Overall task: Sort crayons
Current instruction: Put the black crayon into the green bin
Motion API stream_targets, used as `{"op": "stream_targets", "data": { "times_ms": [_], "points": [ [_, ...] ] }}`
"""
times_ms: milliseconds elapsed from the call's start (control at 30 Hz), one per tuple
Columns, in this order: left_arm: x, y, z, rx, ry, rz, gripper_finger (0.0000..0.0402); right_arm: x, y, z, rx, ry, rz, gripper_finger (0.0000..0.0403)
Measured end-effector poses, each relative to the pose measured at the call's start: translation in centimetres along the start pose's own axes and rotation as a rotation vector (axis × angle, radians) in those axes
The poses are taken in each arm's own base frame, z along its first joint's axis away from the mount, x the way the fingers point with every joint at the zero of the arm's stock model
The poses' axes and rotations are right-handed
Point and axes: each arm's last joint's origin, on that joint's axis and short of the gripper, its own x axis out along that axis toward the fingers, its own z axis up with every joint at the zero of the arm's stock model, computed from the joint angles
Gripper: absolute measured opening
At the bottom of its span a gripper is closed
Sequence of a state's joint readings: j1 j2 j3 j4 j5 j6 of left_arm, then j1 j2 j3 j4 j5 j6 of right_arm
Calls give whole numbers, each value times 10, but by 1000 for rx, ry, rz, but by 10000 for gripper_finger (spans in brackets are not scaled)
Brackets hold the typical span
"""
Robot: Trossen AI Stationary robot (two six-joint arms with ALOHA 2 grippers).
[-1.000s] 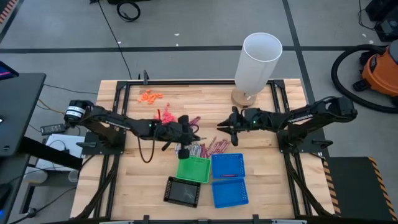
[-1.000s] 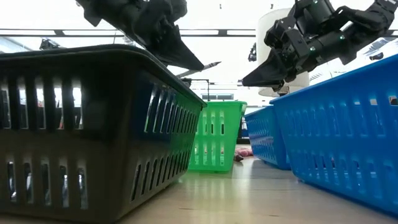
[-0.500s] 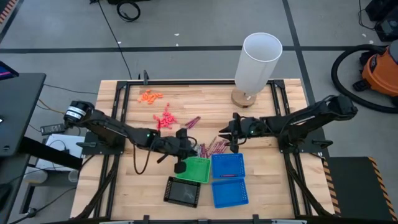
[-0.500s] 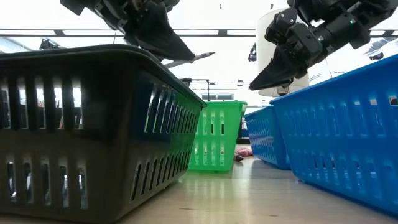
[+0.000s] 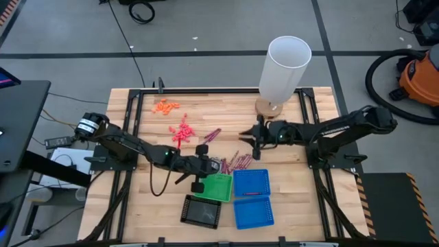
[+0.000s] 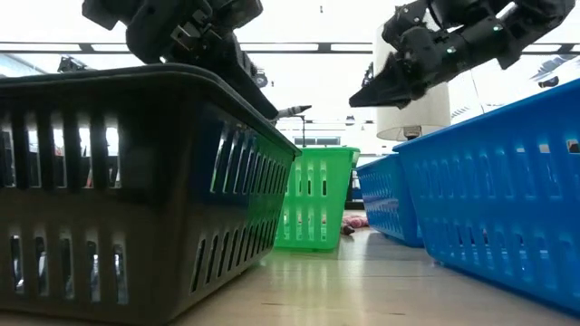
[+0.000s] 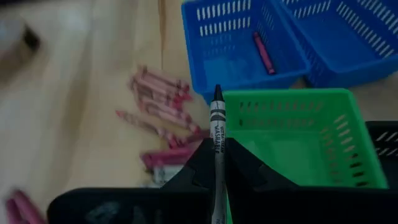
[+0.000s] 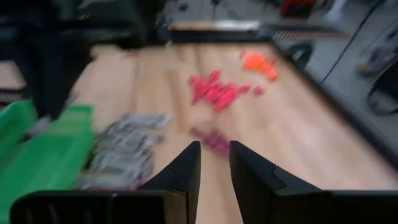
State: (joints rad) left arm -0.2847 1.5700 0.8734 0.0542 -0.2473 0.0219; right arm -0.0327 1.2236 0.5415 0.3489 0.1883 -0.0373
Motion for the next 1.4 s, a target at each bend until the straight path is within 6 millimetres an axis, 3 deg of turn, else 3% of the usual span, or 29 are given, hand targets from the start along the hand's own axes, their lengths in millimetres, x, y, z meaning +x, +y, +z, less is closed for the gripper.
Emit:
{"op": "stream_targets", "data": {
  "times_ms": [233, 367, 600, 767, 900, 1067, 1267, 1400],
  "points": [
    [5, 24, -1, 108, 13, 62, 30, 0, -45, 22, -113, -227, -203, 93],
    [6, 36, 6, -162, -73, 88, 37, 0, -65, 21, 84, -257, -171, 93],
    [-3, 32, 35, -660, -377, -34, 37, -4, -63, 11, 454, -135, 86, 93],
    [-9, 25, 41, -863, -424, -110, 38, -21, -59, 14, 511, -75, 161, 93],
    [-8, 20, 39, -943, -388, -138, 38, -34, -53, 10, 478, 15, 105, 93],
    [-12, 52, 48, -1005, -535, -134, 38, -35, -56, 15, 462, -16, 105, 93],
    [-31, 83, 70, -992, -881, -178, 38, -25, -69, 48, 399, -28, 151, 93],
    [-34, 104, 69, -992, -952, -149, 38, -24, -83, 65, 433, -61, 117, 93]
  ]
}}
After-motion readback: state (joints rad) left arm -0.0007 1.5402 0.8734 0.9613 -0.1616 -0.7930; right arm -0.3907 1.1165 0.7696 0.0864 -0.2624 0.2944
